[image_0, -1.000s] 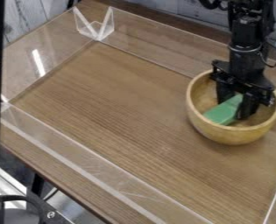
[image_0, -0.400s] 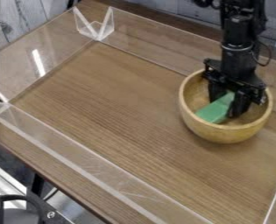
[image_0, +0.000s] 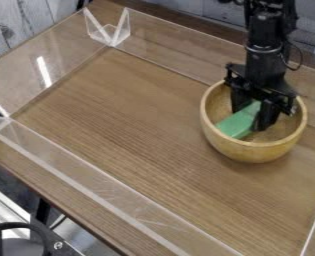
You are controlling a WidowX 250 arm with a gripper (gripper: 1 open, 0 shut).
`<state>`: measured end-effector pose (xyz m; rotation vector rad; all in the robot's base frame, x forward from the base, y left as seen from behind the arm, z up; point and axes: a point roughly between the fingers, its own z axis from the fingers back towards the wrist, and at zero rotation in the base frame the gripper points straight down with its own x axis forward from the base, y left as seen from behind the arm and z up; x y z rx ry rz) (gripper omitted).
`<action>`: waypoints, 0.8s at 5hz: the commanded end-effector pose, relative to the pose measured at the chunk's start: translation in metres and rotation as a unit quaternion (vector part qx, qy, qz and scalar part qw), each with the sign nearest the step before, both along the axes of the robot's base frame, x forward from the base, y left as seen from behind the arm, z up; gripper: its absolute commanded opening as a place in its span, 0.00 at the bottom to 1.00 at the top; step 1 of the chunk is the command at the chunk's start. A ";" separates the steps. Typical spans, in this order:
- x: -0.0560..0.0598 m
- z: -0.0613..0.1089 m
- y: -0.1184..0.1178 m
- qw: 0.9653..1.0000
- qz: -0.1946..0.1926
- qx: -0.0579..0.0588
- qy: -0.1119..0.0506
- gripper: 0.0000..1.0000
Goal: Remove the green block from inside the brown bowl and put it on the table
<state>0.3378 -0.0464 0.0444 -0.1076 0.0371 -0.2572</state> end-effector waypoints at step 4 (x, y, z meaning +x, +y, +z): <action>0.007 0.043 0.009 0.999 0.010 -0.005 -0.052 0.00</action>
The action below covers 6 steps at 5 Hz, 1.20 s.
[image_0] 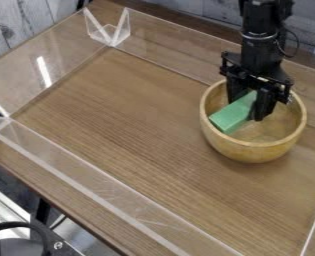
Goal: Remove the green block from inside the brown bowl and put it on the table
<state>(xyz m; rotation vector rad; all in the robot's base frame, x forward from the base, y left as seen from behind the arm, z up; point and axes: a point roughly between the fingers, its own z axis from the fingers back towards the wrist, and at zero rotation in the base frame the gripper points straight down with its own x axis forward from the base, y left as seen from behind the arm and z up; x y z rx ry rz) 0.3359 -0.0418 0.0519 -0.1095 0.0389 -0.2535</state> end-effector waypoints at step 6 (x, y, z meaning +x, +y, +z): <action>-0.037 0.049 0.081 0.995 0.080 0.016 -0.059 0.00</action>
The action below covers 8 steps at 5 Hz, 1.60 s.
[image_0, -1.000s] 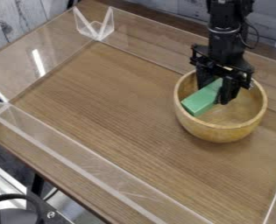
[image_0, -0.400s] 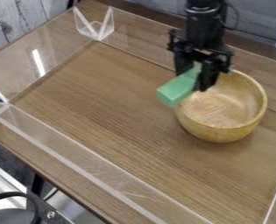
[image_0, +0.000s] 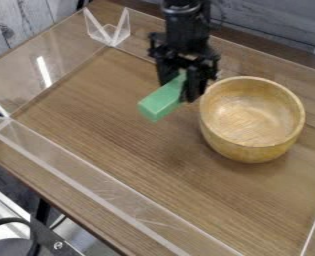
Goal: Remove the green block from inside the brown bowl and put it on the table
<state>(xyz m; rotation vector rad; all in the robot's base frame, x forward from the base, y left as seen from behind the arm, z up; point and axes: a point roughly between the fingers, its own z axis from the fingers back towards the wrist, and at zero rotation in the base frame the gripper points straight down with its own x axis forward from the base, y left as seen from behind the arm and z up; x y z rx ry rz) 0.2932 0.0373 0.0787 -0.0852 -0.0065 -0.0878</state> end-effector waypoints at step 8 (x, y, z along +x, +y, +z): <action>-0.030 -0.038 0.028 1.000 0.010 0.013 -0.005 0.00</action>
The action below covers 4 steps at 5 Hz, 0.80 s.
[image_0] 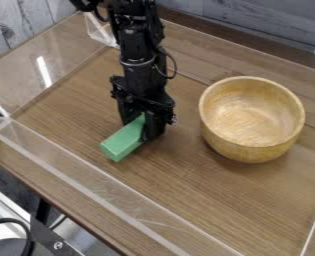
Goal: Remove the green block from inside the brown bowl and put it on the table
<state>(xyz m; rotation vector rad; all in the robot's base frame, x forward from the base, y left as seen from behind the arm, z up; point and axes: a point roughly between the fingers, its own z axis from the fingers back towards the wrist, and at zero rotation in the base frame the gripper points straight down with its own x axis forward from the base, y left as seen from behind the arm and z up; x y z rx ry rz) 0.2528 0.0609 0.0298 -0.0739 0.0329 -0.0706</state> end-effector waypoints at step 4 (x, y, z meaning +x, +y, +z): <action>0.014 0.013 0.001 1.000 0.013 0.000 -0.023 0.00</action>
